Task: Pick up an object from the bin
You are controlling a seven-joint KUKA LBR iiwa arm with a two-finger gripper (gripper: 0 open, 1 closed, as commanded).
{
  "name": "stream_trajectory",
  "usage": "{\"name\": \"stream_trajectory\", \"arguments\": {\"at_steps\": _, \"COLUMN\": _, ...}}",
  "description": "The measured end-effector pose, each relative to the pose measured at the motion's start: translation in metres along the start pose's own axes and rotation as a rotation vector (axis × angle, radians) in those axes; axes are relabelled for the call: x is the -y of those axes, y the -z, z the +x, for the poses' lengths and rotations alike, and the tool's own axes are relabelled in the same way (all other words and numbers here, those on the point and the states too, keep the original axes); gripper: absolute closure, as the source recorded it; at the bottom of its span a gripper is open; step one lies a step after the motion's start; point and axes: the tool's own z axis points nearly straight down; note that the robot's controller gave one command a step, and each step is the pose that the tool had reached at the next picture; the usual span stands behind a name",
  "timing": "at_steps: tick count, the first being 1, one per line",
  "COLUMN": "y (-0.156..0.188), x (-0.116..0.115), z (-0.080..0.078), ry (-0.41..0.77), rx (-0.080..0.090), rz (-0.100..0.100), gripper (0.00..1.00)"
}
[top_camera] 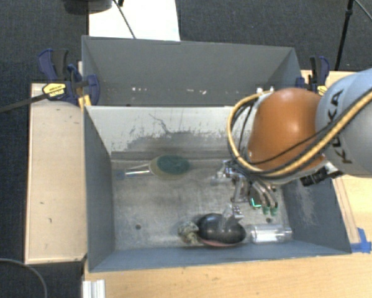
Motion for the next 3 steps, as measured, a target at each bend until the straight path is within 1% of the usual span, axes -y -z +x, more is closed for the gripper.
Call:
{"name": "stream_trajectory", "arguments": {"at_steps": 1, "y": -0.1064, "x": 0.0045, "z": -0.0089, "ry": -0.158, "rx": 0.000, "rz": 0.000, "gripper": 0.00}}
{"name": "stream_trajectory", "arguments": {"at_steps": 2, "y": -0.1029, "x": 0.0044, "z": -0.0105, "ry": -0.160, "rx": 0.007, "rz": -0.001, "gripper": 1.00}}
{"name": "stream_trajectory", "arguments": {"at_steps": 3, "y": -0.1029, "x": 0.0046, "z": -0.0105, "ry": -0.162, "rx": 0.007, "rz": -0.001, "gripper": 0.00}}
